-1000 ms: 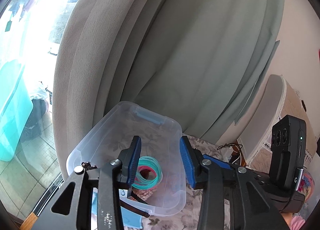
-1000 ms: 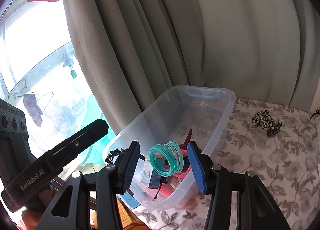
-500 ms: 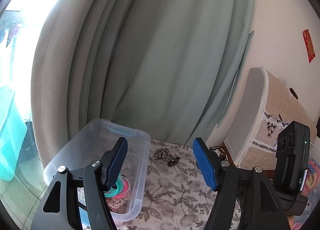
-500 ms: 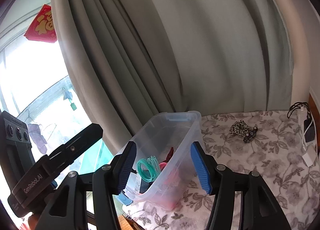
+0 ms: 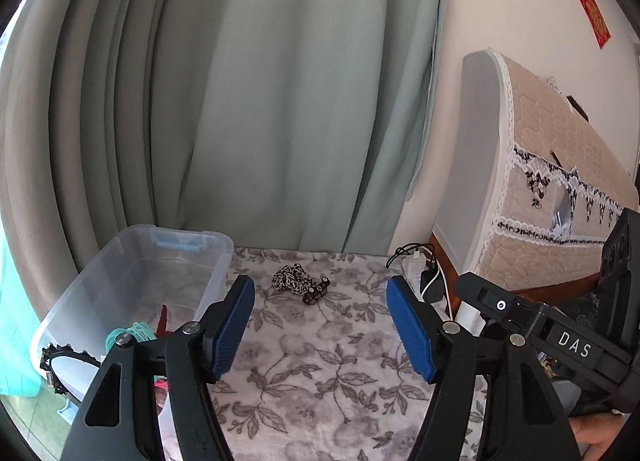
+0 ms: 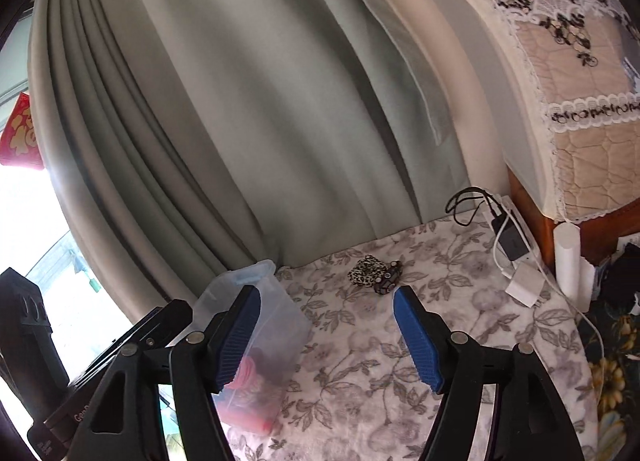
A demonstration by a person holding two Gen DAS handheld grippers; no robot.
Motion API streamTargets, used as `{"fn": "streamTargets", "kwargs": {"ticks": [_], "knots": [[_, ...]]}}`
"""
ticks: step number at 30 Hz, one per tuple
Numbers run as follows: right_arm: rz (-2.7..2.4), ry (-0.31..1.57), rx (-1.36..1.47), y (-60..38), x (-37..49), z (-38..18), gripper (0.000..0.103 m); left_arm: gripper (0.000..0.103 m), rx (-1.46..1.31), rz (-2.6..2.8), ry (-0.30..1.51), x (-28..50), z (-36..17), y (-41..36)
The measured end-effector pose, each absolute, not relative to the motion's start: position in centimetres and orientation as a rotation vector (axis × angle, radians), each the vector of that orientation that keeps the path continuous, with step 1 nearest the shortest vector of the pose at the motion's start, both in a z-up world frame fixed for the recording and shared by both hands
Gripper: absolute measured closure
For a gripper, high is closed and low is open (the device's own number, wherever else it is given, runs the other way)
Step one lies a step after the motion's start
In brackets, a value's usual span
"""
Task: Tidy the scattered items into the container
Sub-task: 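Move both tools toward the leopard scrunchie and black toy car, then grasp the leopard scrunchie with the left tool while the right tool grasps the black toy car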
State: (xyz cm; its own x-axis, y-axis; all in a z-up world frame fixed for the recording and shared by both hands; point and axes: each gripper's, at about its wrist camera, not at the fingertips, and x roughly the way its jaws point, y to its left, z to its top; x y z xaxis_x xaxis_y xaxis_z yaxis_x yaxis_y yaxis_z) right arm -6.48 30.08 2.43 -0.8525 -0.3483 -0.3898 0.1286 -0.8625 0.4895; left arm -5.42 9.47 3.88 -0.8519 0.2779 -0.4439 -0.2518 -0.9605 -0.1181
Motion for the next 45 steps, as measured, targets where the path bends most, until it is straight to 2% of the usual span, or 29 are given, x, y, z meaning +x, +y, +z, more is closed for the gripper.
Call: {"fn": "streamTargets", "kwargs": {"ticks": [7, 13, 20, 23, 27, 34, 43, 45], "knots": [[-2.722, -0.744, 0.805, 32.6, -8.6, -1.0, 0.027, 0.033, -0.792, 2.777, 0.033, -7.7, 0.4, 12.3], [-2.704, -0.748, 0.924, 33.0, -10.9, -4.5, 0.027, 0.033, -0.931, 2.763, 0.019, -10.5, -2.7, 12.6], [-2.701, -0.727, 1.074, 33.4, -13.2, -8.3, 0.027, 0.033, -1.062, 2.680, 0.154, -14.4, -7.0, 15.1], [-2.703, -0.718, 1.136, 33.4, -14.3, -9.7, 0.027, 0.033, -1.081, 2.656, 0.147, -16.4, -8.3, 15.5], [-2.692, -0.692, 1.193, 33.0, -16.0, -11.3, 0.027, 0.033, -1.086, 2.653, 0.045, -19.7, -9.5, 14.5], [-2.718, -0.581, 1.231, 32.4, -20.1, -12.5, 0.027, 0.034, -1.179, 2.686, -0.236, -27.0, -11.6, 12.3], [-2.695, -0.439, 1.267, 30.5, -26.0, -14.2, 0.027, 0.034, -1.276, 2.676, -0.393, -34.5, -15.3, 11.5], [-2.683, -0.399, 1.271, 29.8, -27.2, -14.7, 0.027, 0.038, -1.281, 2.663, -0.389, -35.5, -15.9, 11.6]]}}
